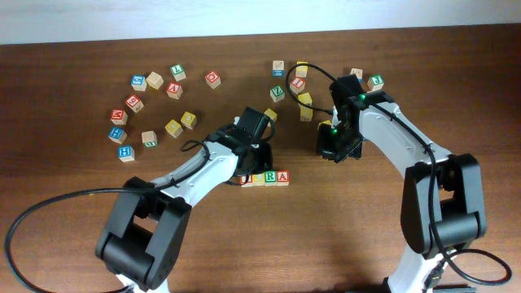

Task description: Spell out ICRA

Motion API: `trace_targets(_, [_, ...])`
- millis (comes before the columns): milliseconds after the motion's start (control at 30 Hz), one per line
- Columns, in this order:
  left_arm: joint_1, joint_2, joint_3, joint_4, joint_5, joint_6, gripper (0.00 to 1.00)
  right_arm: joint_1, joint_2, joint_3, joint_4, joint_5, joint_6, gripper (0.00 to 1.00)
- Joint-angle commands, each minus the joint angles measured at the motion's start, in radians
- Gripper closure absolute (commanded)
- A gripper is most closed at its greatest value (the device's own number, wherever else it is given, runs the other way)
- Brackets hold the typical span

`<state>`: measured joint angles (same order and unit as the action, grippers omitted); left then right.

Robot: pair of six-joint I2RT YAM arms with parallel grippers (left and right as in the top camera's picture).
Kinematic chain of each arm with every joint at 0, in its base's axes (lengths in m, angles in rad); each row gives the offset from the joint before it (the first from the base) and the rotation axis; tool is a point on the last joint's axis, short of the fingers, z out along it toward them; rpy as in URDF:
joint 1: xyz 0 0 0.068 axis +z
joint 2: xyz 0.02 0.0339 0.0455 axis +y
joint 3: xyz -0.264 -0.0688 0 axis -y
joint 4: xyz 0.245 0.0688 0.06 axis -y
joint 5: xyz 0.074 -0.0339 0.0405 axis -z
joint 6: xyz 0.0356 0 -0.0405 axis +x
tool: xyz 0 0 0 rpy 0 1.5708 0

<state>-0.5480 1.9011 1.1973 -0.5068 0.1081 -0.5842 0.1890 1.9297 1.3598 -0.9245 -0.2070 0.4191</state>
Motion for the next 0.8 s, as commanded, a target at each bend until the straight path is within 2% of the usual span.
trace_targets(0, [-0.006,0.005,0.015,-0.006,0.017,-0.007,1.0,-0.006,-0.008,0.017,-0.003,0.009,0.0,0.96])
trace_targets(433, [0.022,-0.002,0.06,-0.015,0.015,-0.005,1.0,-0.006,-0.008,0.015,-0.006,0.009,0.0,0.96])
trace_targets(600, [0.111,-0.009,0.096,-0.124,0.0,0.025,1.0,-0.006,-0.008,0.014,-0.006,0.009,0.0,0.96])
trace_targets(767, [0.104,-0.008,0.093,-0.205,0.0,0.025,1.0,-0.006,-0.008,0.013,0.002,0.009,0.0,0.96])
